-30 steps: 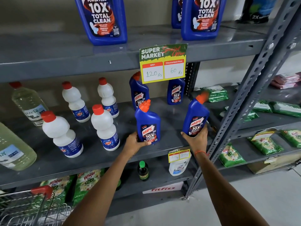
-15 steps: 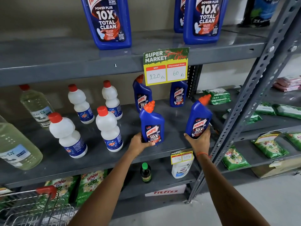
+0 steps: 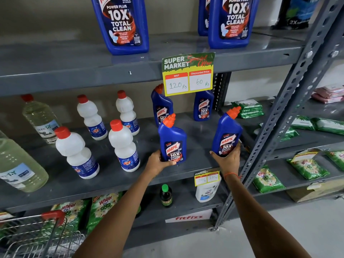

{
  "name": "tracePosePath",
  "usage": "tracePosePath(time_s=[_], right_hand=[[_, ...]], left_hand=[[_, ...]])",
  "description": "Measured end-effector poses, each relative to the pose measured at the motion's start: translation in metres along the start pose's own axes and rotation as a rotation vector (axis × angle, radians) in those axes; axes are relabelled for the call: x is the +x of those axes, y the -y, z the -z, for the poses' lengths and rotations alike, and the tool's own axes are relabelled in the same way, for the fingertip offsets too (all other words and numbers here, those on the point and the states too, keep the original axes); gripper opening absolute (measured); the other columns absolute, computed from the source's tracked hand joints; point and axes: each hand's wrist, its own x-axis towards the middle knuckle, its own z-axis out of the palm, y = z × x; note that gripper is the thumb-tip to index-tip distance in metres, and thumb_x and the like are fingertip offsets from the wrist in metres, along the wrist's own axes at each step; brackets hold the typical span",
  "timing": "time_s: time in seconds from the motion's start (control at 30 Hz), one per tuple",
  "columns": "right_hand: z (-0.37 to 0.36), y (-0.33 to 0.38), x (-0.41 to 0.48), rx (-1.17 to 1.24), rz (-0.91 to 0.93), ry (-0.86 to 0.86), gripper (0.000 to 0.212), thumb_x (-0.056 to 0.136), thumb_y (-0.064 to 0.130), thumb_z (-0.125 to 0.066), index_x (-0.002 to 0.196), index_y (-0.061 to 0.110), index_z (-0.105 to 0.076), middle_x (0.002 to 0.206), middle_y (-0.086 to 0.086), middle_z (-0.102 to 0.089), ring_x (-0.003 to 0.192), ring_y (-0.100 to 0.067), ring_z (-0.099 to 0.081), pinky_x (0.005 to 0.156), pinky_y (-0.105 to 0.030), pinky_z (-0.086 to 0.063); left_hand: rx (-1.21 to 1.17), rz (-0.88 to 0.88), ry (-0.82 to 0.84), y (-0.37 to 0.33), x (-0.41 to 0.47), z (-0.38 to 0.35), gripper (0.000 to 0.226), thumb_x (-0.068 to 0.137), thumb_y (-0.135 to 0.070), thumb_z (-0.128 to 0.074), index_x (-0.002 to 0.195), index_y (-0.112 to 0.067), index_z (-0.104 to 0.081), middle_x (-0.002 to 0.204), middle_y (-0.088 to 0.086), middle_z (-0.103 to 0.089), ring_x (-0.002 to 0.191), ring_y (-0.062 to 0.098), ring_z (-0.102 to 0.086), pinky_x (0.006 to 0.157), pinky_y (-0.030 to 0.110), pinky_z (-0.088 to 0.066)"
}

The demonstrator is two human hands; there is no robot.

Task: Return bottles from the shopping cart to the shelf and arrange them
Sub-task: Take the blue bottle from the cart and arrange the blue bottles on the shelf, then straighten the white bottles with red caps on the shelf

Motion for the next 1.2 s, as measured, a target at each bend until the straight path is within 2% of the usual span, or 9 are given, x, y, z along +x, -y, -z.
tracePosePath(time_s=[0.13,0.23,0.37,0.47,0.57,0.67,0.8,0.93,1.2], right_hand=[[-0.009,0.014,-0.017,0.022,-0.035,-0.074,0.134,0.057,0.049,-0.085,0.15,0.004,0.0,0.158,-0.02,-0.013,0.147,-0.033,-0.012,0.121,-0.048,-0.018],[-0.024,0.036,-0.051,0.062,0.071,-0.186,0.123,0.068,0.063,-0.067,0.15,0.002,0.002,0.16,-0.021,-0.001,0.149,-0.031,0.0,0.122,-0.052,-0.01],[-0.052,0.069,-0.114,0.112,0.393,-0.11,0.082,0.091,0.038,-0.051,0.149,-0.001,-0.007,0.16,-0.018,-0.007,0.15,-0.026,-0.004,0.123,-0.042,-0.013],[-0.088,0.1,-0.163,0.152,0.553,0.049,0.069,0.096,0.036,-0.044,0.147,0.001,-0.013,0.158,-0.011,-0.015,0.148,-0.018,-0.008,0.123,-0.03,-0.013],[-0.133,0.129,-0.201,0.193,0.612,0.192,0.067,0.094,0.026,-0.048,0.146,0.0,-0.017,0.155,-0.011,-0.019,0.147,-0.01,-0.01,0.121,-0.022,-0.013],[-0.171,0.13,-0.212,0.197,0.481,0.252,0.083,0.086,0.031,-0.061,0.147,-0.003,-0.017,0.155,-0.021,-0.022,0.144,-0.015,-0.015,0.118,-0.014,-0.012],[-0.213,0.111,-0.209,0.134,0.228,0.319,0.111,0.065,0.02,-0.087,0.149,0.002,-0.016,0.155,-0.02,-0.025,0.143,-0.031,-0.027,0.116,-0.04,-0.031],[-0.223,0.108,-0.198,0.088,0.098,0.307,0.095,0.062,0.014,-0.088,0.141,0.009,-0.036,0.141,-0.012,-0.052,0.125,-0.028,-0.054,0.095,-0.024,-0.04],[-0.223,0.107,-0.196,0.009,0.071,0.248,0.074,0.062,0.016,-0.087,0.125,0.005,-0.05,0.124,-0.015,-0.062,0.112,-0.032,-0.061,0.094,-0.039,-0.05]], left_hand=[[-0.062,0.006,0.018,-0.006,-0.01,0.001,0.077,0.055,-0.022,-0.087,0.12,-0.019,-0.047,0.119,0.005,-0.064,0.11,0.02,-0.061,0.101,0.049,-0.048],[0.01,-0.051,-0.102,-0.014,-0.035,0.004,0.097,0.062,-0.035,-0.082,0.142,-0.02,-0.028,0.146,0.003,-0.044,0.133,0.019,-0.043,0.111,0.041,-0.037],[0.181,-0.295,-0.429,-0.015,-0.1,0.018,0.069,0.09,-0.017,-0.057,0.147,-0.013,-0.019,0.156,0.003,-0.024,0.144,0.014,-0.022,0.118,0.026,-0.023],[0.275,-0.449,-0.557,-0.002,-0.132,0.051,0.065,0.093,-0.014,-0.049,0.148,-0.015,-0.014,0.157,0.001,-0.02,0.145,0.011,-0.018,0.118,0.021,-0.019],[0.296,-0.439,-0.712,0.02,-0.142,0.098,0.067,0.094,-0.018,-0.048,0.148,-0.011,-0.009,0.158,0.006,-0.013,0.147,0.018,-0.014,0.12,0.032,-0.019],[0.198,-0.311,-0.827,0.049,-0.135,0.14,0.087,0.086,-0.034,-0.06,0.148,-0.008,-0.004,0.159,0.009,-0.008,0.148,0.019,-0.01,0.12,0.038,-0.018],[-0.037,0.025,-0.679,0.083,-0.105,0.193,0.118,0.062,-0.032,-0.084,0.149,-0.015,-0.006,0.157,0.005,-0.023,0.142,0.018,-0.026,0.114,0.035,-0.028],[-0.084,0.026,-0.443,0.1,-0.082,0.213,0.092,0.061,-0.015,-0.085,0.138,-0.013,-0.034,0.137,0.006,-0.054,0.122,0.023,-0.053,0.095,0.032,-0.046],[0.023,0.019,-0.471,0.109,-0.081,0.217,0.065,0.064,-0.024,-0.083,0.12,-0.012,-0.052,0.121,0.008,-0.065,0.106,0.021,-0.062,0.081,0.025,-0.045]])
